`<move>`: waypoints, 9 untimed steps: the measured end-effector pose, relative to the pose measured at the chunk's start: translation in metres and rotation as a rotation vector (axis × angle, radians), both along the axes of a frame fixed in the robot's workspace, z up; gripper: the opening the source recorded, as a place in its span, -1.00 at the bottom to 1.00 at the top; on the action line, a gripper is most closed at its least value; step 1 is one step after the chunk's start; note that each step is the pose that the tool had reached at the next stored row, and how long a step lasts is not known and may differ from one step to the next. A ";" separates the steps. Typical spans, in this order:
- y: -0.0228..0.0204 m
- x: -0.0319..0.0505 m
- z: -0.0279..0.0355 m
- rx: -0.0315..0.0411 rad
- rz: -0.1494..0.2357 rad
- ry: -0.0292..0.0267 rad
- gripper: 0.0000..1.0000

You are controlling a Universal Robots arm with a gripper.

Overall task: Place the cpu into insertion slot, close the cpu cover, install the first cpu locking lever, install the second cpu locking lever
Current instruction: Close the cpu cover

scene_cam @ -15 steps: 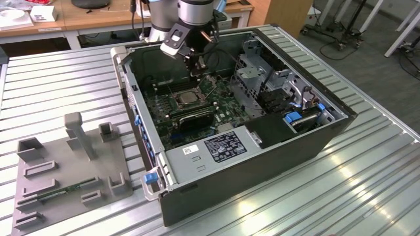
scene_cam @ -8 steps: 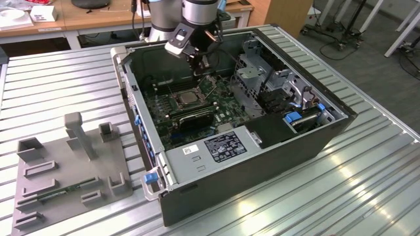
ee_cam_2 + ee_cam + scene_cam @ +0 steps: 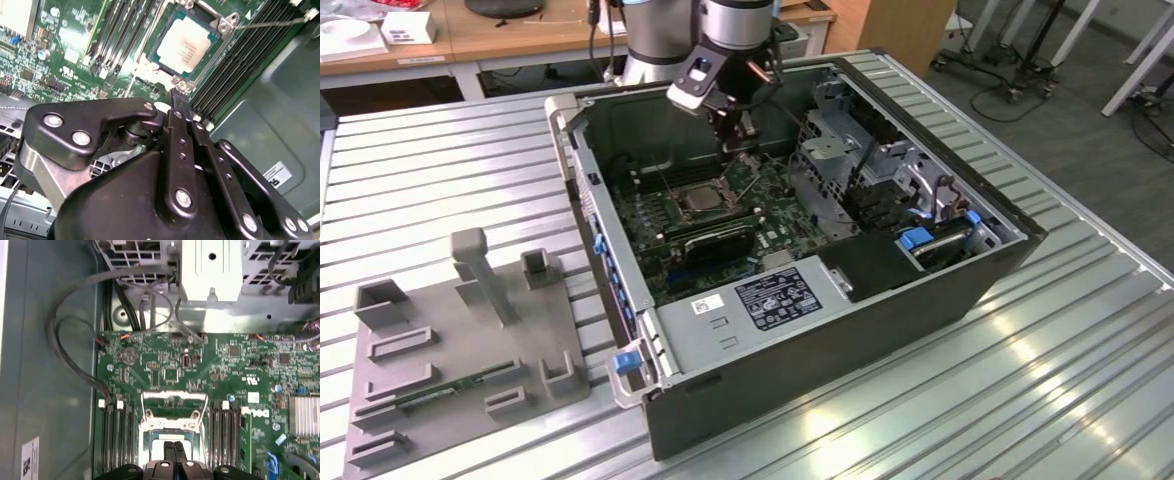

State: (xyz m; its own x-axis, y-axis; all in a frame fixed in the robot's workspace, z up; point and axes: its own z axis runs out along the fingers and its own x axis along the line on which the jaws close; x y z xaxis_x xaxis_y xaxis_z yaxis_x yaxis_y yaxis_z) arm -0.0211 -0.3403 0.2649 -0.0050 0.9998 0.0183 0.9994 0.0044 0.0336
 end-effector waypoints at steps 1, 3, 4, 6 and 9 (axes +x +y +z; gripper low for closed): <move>0.0000 0.0019 0.0000 0.0000 0.000 0.0000 -0.79; 0.0000 0.0057 -0.0001 0.0001 0.000 0.0000 -0.79; 0.0000 0.0076 -0.0001 0.0000 0.000 0.0000 -0.79; 0.0000 0.0116 -0.0001 0.0000 0.000 0.0000 -0.79; 0.0000 0.0180 -0.0002 0.0000 0.000 0.0000 -0.79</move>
State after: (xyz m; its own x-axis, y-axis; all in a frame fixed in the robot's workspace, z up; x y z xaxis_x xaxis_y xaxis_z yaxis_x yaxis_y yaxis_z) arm -0.0031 -0.3403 0.2647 -0.0050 0.9998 0.0183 0.9994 0.0044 0.0336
